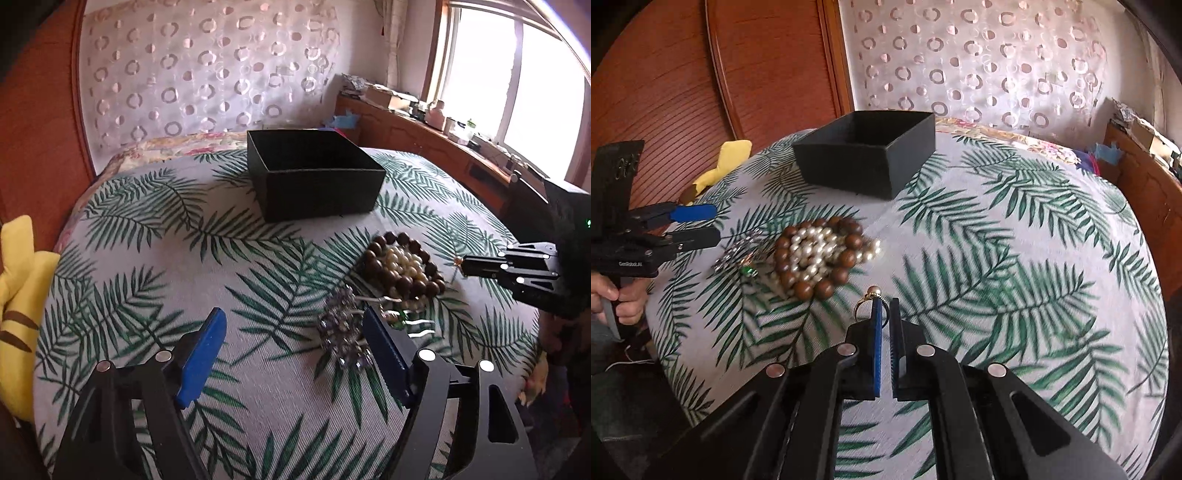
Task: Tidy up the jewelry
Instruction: 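Grasp the purple brooch and hair comb with the left tool while the right tool holds the ring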
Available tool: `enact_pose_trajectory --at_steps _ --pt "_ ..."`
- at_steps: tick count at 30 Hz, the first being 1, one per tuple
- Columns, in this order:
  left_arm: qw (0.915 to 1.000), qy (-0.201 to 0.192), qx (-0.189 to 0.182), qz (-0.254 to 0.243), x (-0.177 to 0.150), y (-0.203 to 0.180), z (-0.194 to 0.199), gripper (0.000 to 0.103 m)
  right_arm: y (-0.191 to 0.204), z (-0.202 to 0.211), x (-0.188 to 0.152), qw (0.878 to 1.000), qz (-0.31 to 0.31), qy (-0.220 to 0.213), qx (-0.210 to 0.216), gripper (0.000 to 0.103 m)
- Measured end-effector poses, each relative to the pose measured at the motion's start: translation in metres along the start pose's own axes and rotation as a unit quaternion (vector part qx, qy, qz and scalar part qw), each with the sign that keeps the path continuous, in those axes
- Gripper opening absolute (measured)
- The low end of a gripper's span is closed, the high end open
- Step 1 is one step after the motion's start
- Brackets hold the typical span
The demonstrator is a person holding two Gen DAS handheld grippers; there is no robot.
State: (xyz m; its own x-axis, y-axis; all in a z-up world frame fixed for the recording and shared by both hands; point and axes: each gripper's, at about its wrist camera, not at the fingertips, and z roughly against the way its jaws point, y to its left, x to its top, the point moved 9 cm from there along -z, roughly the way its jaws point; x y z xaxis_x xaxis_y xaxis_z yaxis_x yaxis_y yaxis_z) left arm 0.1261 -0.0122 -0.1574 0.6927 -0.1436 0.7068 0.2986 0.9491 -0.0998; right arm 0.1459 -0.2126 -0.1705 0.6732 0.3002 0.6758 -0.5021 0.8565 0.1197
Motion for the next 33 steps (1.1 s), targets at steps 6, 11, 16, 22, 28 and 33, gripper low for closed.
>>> enact_pose_trajectory --at_steps 6,11,16,22,28,33 --pt "0.9998 0.006 -0.018 0.011 -0.004 -0.002 -0.002 0.058 0.007 0.001 -0.004 1.000 0.003 -0.008 -0.004 0.005" --pt "0.9992 0.015 -0.035 0.014 -0.002 -0.008 -0.009 0.042 0.005 0.002 -0.005 1.000 -0.002 -0.014 -0.005 0.005" --pt "0.9987 0.024 -0.044 0.014 0.000 -0.014 -0.019 0.041 0.006 0.002 -0.005 1.000 0.001 -0.016 -0.004 0.005" --pt "0.9987 0.033 -0.038 0.002 0.001 -0.021 -0.029 0.035 0.005 0.002 -0.004 1.000 -0.002 -0.019 -0.001 0.005" --pt "0.9985 0.034 -0.043 0.000 0.004 -0.021 -0.031 0.030 0.006 0.003 -0.004 1.000 -0.002 -0.021 0.000 0.005" --pt "0.9982 0.033 -0.050 -0.002 0.004 -0.022 -0.031 0.026 0.006 0.002 -0.004 1.000 -0.002 -0.021 -0.001 0.005"
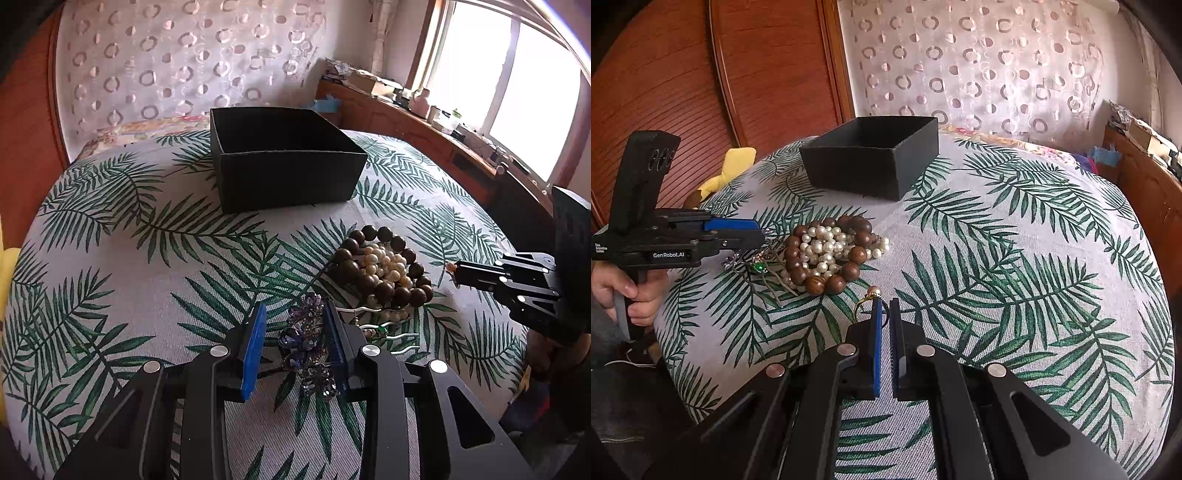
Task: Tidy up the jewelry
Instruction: 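Grasp the purple brooch and hair comb with the left tool while the right tool holds the ring, then carry the brooch over the box with the left tool while the right tool carries the ring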
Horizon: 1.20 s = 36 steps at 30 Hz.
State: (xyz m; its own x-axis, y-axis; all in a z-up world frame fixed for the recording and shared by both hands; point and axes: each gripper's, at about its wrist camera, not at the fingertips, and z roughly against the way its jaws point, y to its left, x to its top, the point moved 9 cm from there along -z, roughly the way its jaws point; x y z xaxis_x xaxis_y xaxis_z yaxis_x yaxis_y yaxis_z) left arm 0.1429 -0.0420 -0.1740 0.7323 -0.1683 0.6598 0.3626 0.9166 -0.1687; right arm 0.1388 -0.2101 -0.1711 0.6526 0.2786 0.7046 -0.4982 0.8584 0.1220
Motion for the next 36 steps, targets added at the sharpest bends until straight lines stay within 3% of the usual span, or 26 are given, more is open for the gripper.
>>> enact_pose_trajectory --at_steps 1,13,25,36 --pt "1.0000 0.000 -0.006 -0.002 0.000 -0.002 0.000 0.021 0.000 0.000 0.000 1.000 0.000 0.000 0.000 0.005" --pt "0.9999 -0.004 0.010 -0.004 -0.006 0.002 0.010 0.018 0.000 0.000 0.000 1.000 0.000 -0.001 0.000 0.005" --pt "0.9968 -0.028 0.074 -0.009 0.009 0.032 0.031 0.018 0.000 -0.001 0.000 1.000 0.000 0.002 0.001 0.005" --pt "0.9954 -0.015 0.095 0.010 -0.002 0.063 0.032 0.018 0.000 -0.002 0.000 1.000 -0.001 0.002 0.000 0.005"
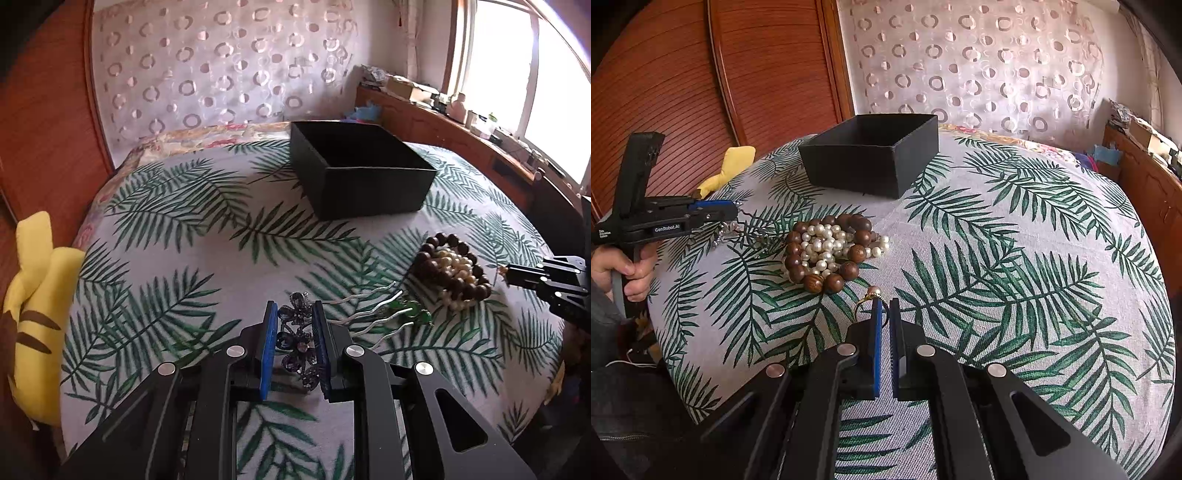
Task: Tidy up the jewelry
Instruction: 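Carry the brooch over the box with the left tool while the right tool carries the ring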
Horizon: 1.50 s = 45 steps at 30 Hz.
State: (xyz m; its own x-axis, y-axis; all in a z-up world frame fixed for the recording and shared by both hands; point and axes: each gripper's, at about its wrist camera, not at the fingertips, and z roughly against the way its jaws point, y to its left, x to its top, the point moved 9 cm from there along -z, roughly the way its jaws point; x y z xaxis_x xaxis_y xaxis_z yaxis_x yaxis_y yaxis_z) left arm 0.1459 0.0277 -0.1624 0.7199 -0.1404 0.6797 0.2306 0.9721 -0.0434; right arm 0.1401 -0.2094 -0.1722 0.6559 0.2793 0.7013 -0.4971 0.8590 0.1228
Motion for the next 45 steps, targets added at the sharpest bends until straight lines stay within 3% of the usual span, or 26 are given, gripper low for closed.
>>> enact_pose_trajectory --at_steps 7,20,35,45 --pt "0.9996 -0.019 -0.004 0.018 0.009 0.011 0.011 0.017 -0.001 -0.001 0.000 1.000 -0.001 0.000 -0.001 0.005" --pt "0.9980 -0.060 -0.012 0.012 0.042 -0.003 0.027 0.017 -0.001 0.001 0.007 1.000 0.002 -0.005 -0.008 0.005" --pt "0.9953 -0.091 -0.029 -0.020 0.107 -0.040 0.019 0.017 0.002 0.008 0.065 0.999 0.023 -0.043 -0.010 0.005" --pt "0.9954 -0.089 -0.024 -0.023 0.143 -0.051 -0.008 0.017 0.004 -0.003 0.112 0.997 0.046 -0.059 -0.021 0.005"
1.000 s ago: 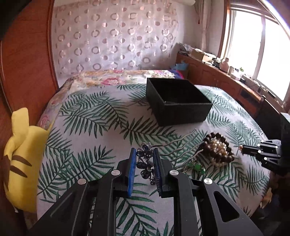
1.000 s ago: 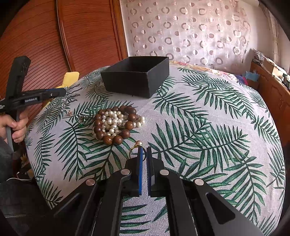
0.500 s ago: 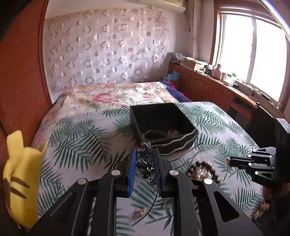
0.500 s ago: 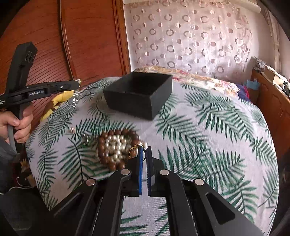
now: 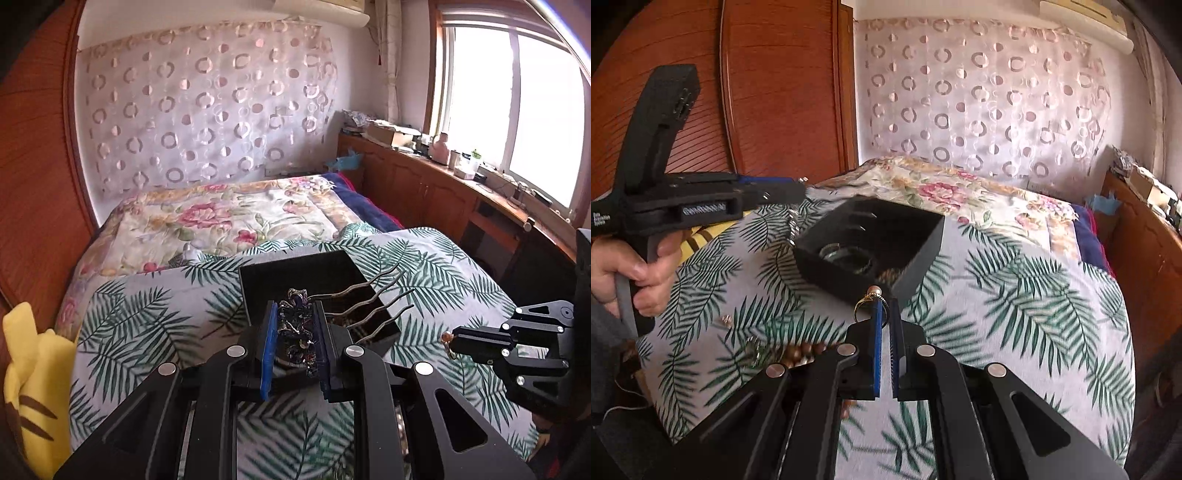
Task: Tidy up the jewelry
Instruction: 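Carry the brooch over the box with the left tool while the right tool carries the ring, then open the left tool over the box while the right tool drops the gold ring in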
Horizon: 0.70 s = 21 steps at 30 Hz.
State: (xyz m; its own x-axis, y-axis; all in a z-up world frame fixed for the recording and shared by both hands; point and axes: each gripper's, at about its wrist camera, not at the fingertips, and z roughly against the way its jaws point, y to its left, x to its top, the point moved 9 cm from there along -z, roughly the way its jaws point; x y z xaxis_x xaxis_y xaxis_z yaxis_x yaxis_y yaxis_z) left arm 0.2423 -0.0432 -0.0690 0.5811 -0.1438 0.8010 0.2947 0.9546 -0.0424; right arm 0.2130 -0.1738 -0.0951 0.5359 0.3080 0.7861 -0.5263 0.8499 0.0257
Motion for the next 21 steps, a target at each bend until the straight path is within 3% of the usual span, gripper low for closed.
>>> enact_pose_trajectory --at_steps 12,21 --pt "0.9996 0.025 -0.001 0.011 0.002 0.004 -0.038 0.018 -0.005 -0.027 0.027 1.000 -0.001 0.003 -0.001 0.005" --pt "0.9996 0.006 0.005 0.026 0.000 0.014 -0.021 0.039 -0.005 -0.057 0.032 1.000 0.003 0.022 0.002 0.005"
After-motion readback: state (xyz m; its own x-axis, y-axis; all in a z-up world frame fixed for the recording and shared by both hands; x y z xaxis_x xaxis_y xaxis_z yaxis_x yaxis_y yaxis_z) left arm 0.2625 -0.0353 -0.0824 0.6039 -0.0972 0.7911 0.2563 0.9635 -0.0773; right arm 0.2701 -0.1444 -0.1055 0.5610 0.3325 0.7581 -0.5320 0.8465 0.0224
